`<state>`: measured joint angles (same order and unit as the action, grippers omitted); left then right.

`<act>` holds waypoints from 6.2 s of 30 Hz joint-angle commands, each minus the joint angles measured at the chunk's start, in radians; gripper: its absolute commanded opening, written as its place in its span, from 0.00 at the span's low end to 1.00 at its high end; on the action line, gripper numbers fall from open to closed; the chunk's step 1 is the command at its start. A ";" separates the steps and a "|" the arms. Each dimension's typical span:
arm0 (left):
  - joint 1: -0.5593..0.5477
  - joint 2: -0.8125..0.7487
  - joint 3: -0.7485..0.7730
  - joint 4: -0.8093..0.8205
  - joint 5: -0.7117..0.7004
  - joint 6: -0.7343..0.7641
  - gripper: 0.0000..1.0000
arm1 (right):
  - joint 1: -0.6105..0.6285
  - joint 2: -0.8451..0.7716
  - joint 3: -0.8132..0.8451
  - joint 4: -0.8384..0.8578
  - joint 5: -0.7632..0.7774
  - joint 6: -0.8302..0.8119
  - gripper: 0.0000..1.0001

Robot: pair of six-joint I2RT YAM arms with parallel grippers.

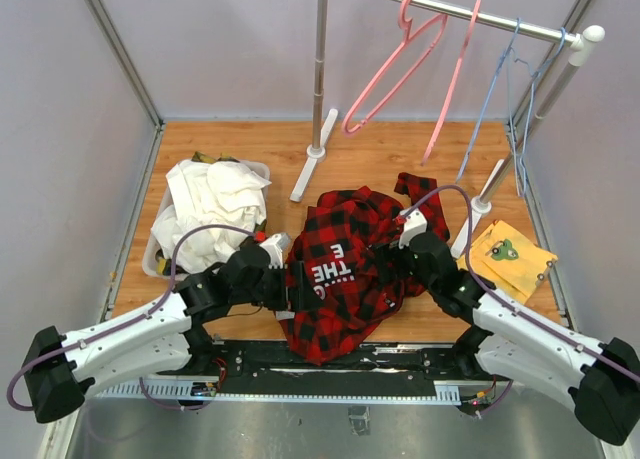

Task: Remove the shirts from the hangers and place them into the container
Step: Pick up the shirt from the center of the board.

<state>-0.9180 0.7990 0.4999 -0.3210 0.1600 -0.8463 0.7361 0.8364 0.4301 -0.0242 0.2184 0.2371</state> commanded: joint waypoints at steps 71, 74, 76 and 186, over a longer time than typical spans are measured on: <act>-0.209 0.905 0.535 0.113 -0.419 0.000 1.00 | -0.008 -0.645 -0.079 -0.078 0.158 -0.052 0.99; -0.238 0.986 0.604 0.055 -0.462 0.026 1.00 | -0.008 -0.644 -0.075 -0.082 0.214 -0.017 0.99; -0.244 1.021 0.607 0.054 -0.448 0.055 1.00 | -0.008 -0.647 -0.077 -0.080 0.220 -0.004 0.99; -0.334 0.309 0.187 0.118 -0.825 0.300 0.01 | -0.009 -0.676 -0.001 -0.240 0.290 -0.088 0.99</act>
<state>-1.2583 1.1805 0.6926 -0.1650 -0.6025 -0.5766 0.7204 0.1730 0.4458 -0.3134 0.4911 0.1787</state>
